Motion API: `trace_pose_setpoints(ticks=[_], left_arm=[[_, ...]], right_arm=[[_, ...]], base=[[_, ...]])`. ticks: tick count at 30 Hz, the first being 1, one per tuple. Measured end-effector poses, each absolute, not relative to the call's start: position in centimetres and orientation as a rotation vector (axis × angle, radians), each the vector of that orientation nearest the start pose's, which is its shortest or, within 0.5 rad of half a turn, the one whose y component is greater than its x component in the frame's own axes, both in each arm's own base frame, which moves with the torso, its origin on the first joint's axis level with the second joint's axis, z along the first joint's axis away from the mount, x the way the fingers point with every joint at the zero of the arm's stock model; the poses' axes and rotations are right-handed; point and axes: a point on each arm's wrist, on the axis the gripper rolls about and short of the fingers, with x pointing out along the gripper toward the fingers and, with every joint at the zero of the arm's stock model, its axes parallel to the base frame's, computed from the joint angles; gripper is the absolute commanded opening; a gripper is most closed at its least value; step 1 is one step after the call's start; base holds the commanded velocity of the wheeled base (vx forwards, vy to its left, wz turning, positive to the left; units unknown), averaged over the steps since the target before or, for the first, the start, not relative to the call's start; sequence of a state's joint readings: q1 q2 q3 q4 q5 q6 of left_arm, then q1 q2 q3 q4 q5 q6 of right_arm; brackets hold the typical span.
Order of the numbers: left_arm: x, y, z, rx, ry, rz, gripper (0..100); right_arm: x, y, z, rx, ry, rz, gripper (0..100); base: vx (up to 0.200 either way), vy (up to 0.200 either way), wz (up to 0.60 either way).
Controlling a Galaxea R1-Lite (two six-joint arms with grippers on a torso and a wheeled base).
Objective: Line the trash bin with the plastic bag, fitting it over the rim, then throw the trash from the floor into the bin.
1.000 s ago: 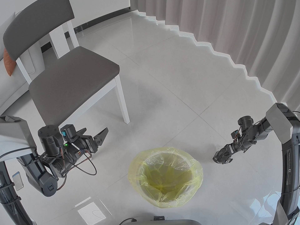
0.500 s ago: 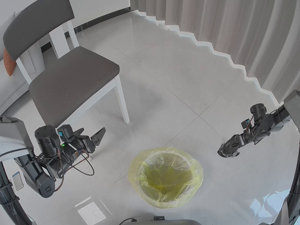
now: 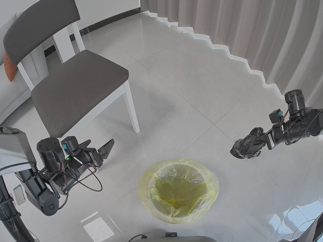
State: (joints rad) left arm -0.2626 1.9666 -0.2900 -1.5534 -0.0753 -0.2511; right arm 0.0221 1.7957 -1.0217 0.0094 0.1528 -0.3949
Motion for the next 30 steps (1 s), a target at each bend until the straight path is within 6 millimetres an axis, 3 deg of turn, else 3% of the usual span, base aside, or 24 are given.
trace_pose_setpoints(ticks=[8, 16, 23, 30], left_arm=[[26.0, -7.3, 8.1, -0.233, 0.177, -0.315, 100], [25.7, -7.8, 8.1, -0.230, 0.178, -0.314, 100], [25.6, -8.4, 8.3, -0.227, 0.172, -0.324, 100], [25.6, -8.3, 8.9, -0.234, 0.143, -0.308, 100]], right_arm=[[26.5, 3.8, 19.7, -0.377, 0.598, 0.401, 0], [22.4, 8.2, 22.1, -0.433, 0.465, 0.574, 0], [20.5, 12.7, 21.8, -0.467, 0.425, 0.701, 0], [20.6, 16.9, 19.0, -0.490, 0.375, 0.744, 0]], base=[[0.000, 0.000, 0.00], [0.000, 0.000, 0.00], [0.000, 0.000, 0.00], [0.000, 0.000, 0.00]])
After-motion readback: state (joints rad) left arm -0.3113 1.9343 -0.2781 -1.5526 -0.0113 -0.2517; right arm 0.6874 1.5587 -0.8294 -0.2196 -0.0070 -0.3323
